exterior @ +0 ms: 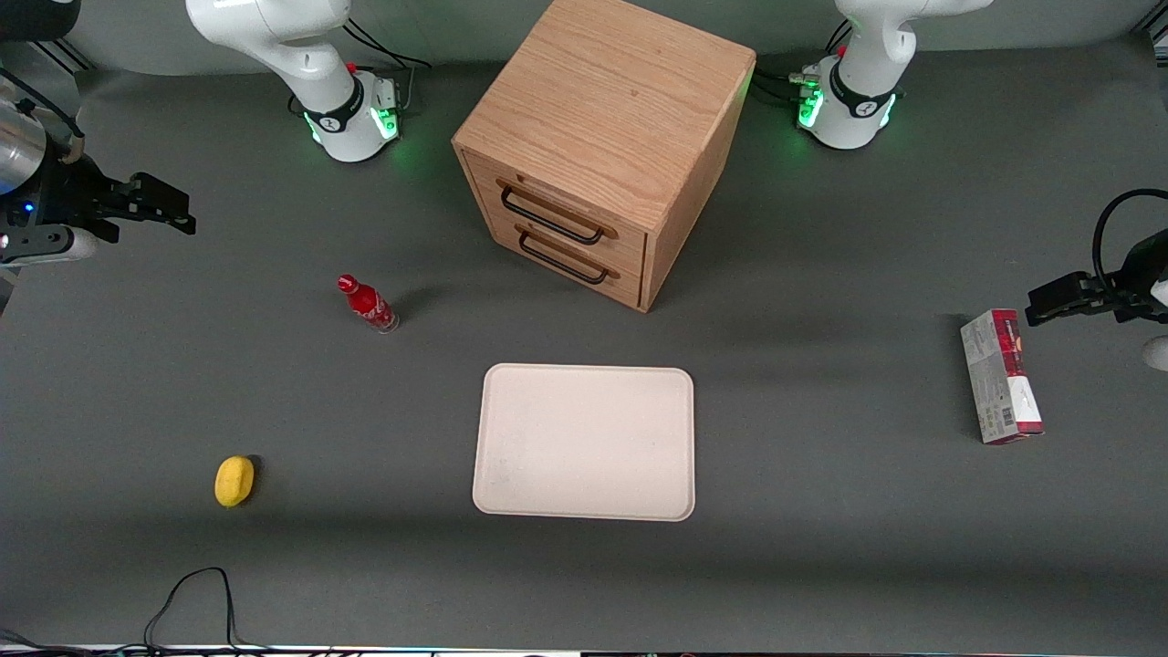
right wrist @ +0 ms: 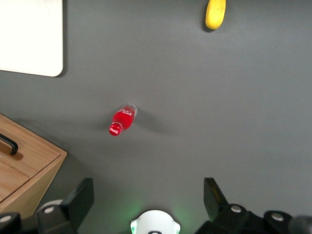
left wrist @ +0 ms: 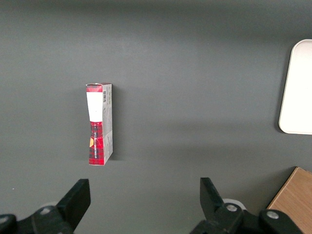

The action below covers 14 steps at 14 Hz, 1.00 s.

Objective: Open upper drawer

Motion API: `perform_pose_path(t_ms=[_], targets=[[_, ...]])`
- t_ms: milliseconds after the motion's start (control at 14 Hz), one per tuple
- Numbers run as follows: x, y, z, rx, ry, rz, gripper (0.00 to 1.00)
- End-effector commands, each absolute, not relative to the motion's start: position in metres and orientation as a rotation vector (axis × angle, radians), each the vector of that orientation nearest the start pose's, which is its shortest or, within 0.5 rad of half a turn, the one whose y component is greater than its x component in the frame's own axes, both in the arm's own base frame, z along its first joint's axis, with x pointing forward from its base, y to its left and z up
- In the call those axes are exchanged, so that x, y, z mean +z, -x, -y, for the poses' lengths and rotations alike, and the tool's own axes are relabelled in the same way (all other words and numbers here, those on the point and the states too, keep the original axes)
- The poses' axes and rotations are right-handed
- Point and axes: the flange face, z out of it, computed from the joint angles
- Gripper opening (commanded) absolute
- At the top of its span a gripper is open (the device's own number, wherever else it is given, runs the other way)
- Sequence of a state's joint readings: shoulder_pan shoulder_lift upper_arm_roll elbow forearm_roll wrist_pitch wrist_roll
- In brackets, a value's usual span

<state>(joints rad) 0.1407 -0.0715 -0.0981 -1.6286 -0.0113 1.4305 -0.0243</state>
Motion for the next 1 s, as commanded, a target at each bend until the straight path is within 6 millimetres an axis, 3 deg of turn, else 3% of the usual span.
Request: perform_pose_path(t_ms=[0, 286, 714, 786, 929], targets=[[0.639, -0.513, -0.019, 0.194, 3.166, 0.058, 1.0], [0.642, -0.519, -0.022, 0.182, 3.165, 0.089, 1.0], [0.619, -0.541, -0.032, 0.234, 3.148, 0.102, 1.0], [0.616, -0.549, -0.042, 0.236, 3.149, 0.133, 1.0], [0.614, -0.559, -0.091, 0.232, 3.151, 0.264, 1.0]])
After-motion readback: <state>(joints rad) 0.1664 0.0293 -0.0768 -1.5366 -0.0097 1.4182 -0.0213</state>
